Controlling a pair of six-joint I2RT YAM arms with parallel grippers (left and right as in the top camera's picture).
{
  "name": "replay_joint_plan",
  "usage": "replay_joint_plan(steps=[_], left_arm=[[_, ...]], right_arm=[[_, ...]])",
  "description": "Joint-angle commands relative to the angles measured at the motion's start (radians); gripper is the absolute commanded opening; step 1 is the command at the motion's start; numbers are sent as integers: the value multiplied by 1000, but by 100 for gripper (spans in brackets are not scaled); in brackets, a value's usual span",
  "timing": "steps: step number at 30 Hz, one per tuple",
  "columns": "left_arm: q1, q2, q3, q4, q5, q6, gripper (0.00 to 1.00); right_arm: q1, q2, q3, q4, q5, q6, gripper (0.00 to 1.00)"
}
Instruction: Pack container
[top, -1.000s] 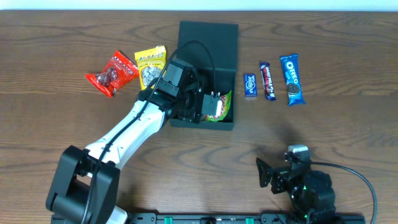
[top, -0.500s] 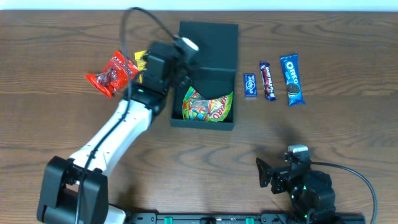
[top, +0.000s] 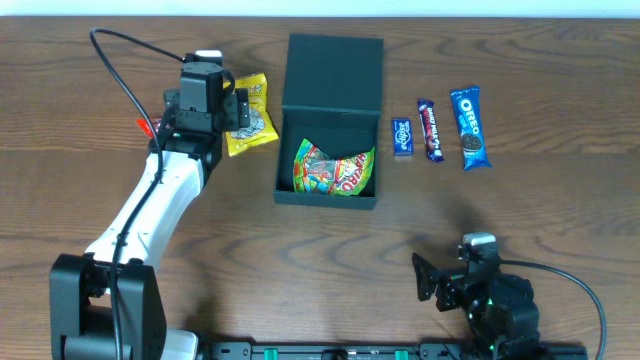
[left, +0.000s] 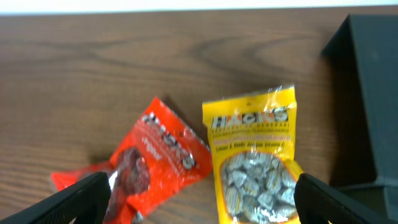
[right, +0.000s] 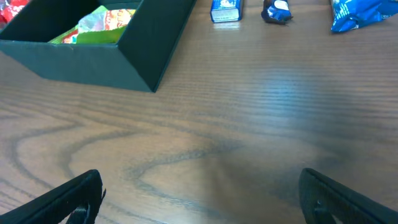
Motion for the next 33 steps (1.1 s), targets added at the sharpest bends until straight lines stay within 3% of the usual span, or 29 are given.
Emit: replay_joint_plan(steps=[1, 4, 6, 8, 10, 14, 18, 24, 33], left_arm=[[6, -12, 21, -19, 23, -37, 95], [6, -12, 21, -24, 23, -38, 95], [6, -12, 21, -23, 23, -38, 95], [6, -12, 21, -24, 23, -37, 95], [6, -12, 21, -24, 24, -38, 95], [6, -12, 21, -28, 27, -37, 95], [6, -12, 21, -38, 27, -37, 95], [29, -12, 21, -38, 76, -37, 95], [50, -12, 21, -39, 99, -36, 95]], right_arm=[[10, -6, -5, 50, 31, -13, 99], [10, -6, -5, 176, 15, 30, 99], [10, -6, -5, 310, -13, 325, 99], [10, -6, -5, 314, -40, 552, 99], [10, -6, -5, 298, -43, 679, 99], [8, -6, -5, 335, -25, 678, 99], [-1, -1, -5, 415, 20, 558, 99], [-87, 119, 27, 468, 10, 507, 99], [-266, 698, 420, 364, -72, 66, 99]])
